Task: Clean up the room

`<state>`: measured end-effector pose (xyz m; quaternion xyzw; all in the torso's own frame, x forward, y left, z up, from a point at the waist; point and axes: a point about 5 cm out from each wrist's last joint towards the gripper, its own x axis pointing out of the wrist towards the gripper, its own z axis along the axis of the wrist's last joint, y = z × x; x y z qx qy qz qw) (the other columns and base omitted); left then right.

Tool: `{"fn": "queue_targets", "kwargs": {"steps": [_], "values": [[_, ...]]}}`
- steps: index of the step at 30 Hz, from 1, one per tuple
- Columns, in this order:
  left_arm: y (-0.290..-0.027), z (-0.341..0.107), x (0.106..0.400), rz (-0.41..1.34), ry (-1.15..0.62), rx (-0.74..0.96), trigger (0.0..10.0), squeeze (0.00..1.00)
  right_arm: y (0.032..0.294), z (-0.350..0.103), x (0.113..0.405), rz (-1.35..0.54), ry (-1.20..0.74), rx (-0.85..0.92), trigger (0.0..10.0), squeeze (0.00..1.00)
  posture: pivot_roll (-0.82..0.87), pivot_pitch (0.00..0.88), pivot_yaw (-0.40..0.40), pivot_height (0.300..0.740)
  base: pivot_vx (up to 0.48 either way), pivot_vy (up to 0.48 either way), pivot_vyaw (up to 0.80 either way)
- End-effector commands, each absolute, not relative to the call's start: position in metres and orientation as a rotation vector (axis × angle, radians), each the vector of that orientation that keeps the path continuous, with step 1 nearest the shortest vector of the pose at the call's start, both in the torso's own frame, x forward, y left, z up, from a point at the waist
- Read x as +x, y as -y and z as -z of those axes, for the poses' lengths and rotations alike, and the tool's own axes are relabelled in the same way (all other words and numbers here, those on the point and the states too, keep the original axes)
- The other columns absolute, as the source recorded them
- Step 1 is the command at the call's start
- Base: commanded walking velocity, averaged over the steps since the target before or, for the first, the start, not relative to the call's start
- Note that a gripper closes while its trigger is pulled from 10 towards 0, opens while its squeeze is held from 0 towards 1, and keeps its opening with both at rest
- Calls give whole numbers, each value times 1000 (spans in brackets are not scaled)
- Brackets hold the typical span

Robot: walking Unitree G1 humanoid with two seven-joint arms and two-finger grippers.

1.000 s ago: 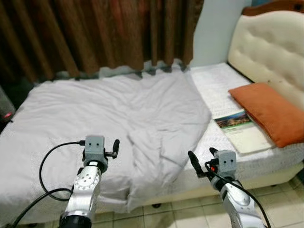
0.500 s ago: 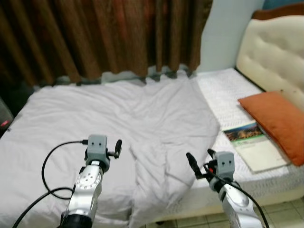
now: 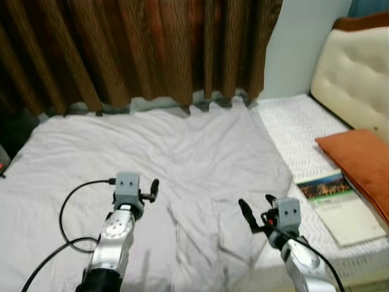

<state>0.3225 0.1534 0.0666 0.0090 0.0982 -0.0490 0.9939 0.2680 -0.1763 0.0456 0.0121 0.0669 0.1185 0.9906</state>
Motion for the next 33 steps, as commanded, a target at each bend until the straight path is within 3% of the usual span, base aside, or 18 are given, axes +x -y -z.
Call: {"fn": "queue_targets", "kwargs": {"steps": [1,5,7,10,15,16,19,20,24,27,33], "values": [[-140,-66,327,141,-206,2,10000,0,183,-47,265,-227,-136,21,10000,0,-50,27,19,740,461,0,0],[-136,-54,338,118,-350,-156,10000,0,182,-47,253,-237,-150,20,10000,0,-82,108,15,740,234,0,0],[-132,-52,346,60,-453,-316,10000,0,182,-48,232,-243,-170,7,10000,0,-151,228,17,740,0,0,0],[-129,-57,352,25,-476,-429,10000,0,182,-54,208,-245,-179,-8,10000,0,-214,317,23,740,0,0,0],[-114,-71,362,62,-469,-487,10000,0,179,-62,157,-208,-233,-3,10000,0,-311,480,31,740,0,0,0],[-113,-76,366,65,-456,-493,10000,0,176,-69,141,-201,-250,4,10000,0,-332,559,35,740,0,0,0],[-120,-88,374,40,-411,-507,10000,0,168,-80,103,-199,-308,10,10000,0,-351,620,36,740,0,0,0],[-120,-88,374,40,-411,-507,10000,0,168,-80,103,-199,-308,10,10000,0,-351,620,36,740,0,0,0],[-144,-109,385,-39,-306,-506,10000,0,157,-91,62,-188,-383,51,10000,0,-376,710,45,740,0,0,0],[-157,-114,387,-85,-270,-508,10000,0,142,-91,61,-252,-374,56,10000,0,-383,733,52,740,0,0,0],[-165,-122,390,-117,-219,-564,10000,0,126,-75,104,-323,-255,-127,10000,0,-344,734,75,740,0,0,0]]}}
